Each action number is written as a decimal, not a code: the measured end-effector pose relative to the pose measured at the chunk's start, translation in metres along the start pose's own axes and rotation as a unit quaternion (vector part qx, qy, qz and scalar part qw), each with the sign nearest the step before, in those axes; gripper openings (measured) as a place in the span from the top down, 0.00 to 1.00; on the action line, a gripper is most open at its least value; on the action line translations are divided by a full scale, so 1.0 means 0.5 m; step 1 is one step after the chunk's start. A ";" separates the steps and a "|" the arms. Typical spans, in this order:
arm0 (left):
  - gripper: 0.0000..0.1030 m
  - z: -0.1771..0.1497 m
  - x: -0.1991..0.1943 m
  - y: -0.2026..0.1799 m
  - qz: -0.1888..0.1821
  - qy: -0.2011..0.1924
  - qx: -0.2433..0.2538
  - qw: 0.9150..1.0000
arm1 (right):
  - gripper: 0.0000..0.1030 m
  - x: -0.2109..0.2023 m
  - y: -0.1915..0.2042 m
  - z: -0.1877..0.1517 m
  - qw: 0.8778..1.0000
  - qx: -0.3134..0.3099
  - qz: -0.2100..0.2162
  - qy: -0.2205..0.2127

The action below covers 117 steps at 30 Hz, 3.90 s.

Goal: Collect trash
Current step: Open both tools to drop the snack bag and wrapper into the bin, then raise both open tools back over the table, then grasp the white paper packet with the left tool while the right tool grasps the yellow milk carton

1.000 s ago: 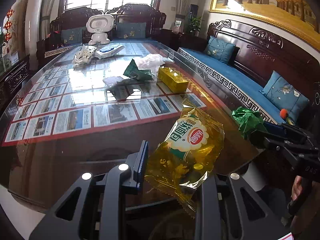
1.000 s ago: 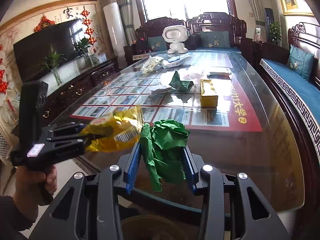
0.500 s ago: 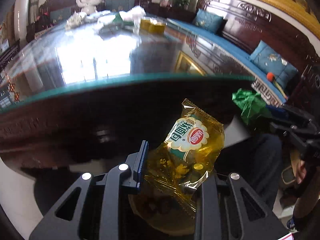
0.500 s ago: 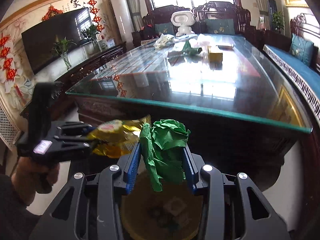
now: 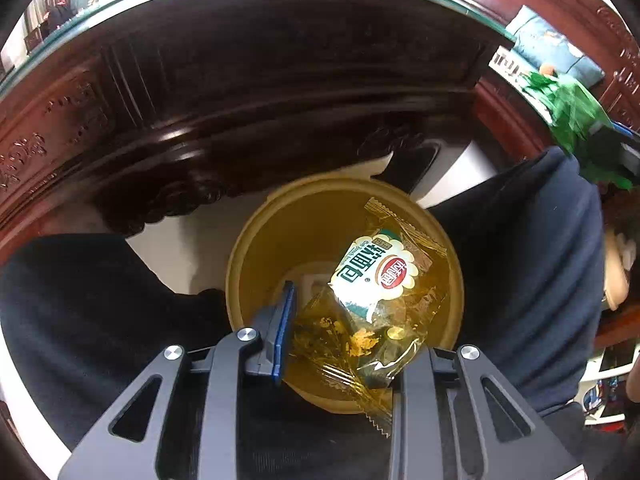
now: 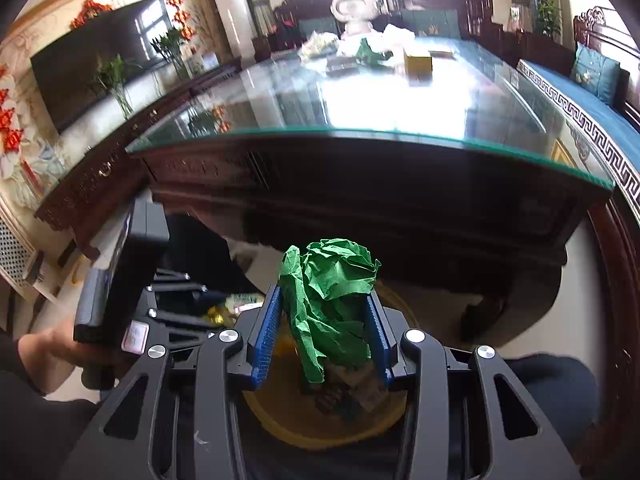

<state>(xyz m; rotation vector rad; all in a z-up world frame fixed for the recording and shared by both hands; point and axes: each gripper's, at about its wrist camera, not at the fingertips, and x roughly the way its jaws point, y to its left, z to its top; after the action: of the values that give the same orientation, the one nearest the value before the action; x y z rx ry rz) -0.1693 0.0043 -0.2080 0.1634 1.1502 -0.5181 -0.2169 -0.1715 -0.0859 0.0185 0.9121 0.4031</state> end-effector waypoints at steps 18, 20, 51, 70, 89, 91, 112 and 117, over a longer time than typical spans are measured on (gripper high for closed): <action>0.33 -0.001 0.063 -0.011 0.008 0.046 0.010 0.999 | 0.61 0.073 -0.013 -0.052 0.997 0.002 0.012 0.074; 0.33 0.001 0.064 -0.014 0.013 0.046 0.011 0.999 | 0.61 0.078 -0.017 -0.053 0.997 0.002 0.013 0.080; 0.26 0.026 0.014 0.019 0.044 0.011 -0.005 0.999 | 0.46 0.121 -0.014 -0.054 0.993 0.002 0.036 0.116; 0.08 0.215 -0.222 0.027 0.090 -0.202 0.002 0.975 | 0.26 0.002 -0.033 0.107 0.990 -0.047 0.032 -0.130; 0.04 0.625 -0.206 0.216 0.162 -0.278 -0.038 0.946 | 0.08 0.046 -0.108 0.431 0.969 -0.010 -0.047 -0.241; 0.04 0.662 -0.173 0.238 0.160 -0.260 -0.028 0.952 | 0.08 0.077 -0.127 0.455 0.975 0.004 -0.052 -0.214; 0.36 0.855 0.009 0.347 0.152 -0.128 0.041 0.979 | 0.08 0.203 -0.218 0.611 0.991 0.034 -0.045 -0.125; 0.71 0.868 0.035 0.359 0.135 -0.107 0.044 0.984 | 0.08 0.218 -0.231 0.628 0.991 0.038 -0.049 -0.118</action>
<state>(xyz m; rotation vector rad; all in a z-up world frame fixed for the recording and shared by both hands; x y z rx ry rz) 0.2799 -0.0107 -0.0699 0.3271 0.8784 -0.3372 0.1226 -0.1925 0.0032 0.0890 0.6907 0.2689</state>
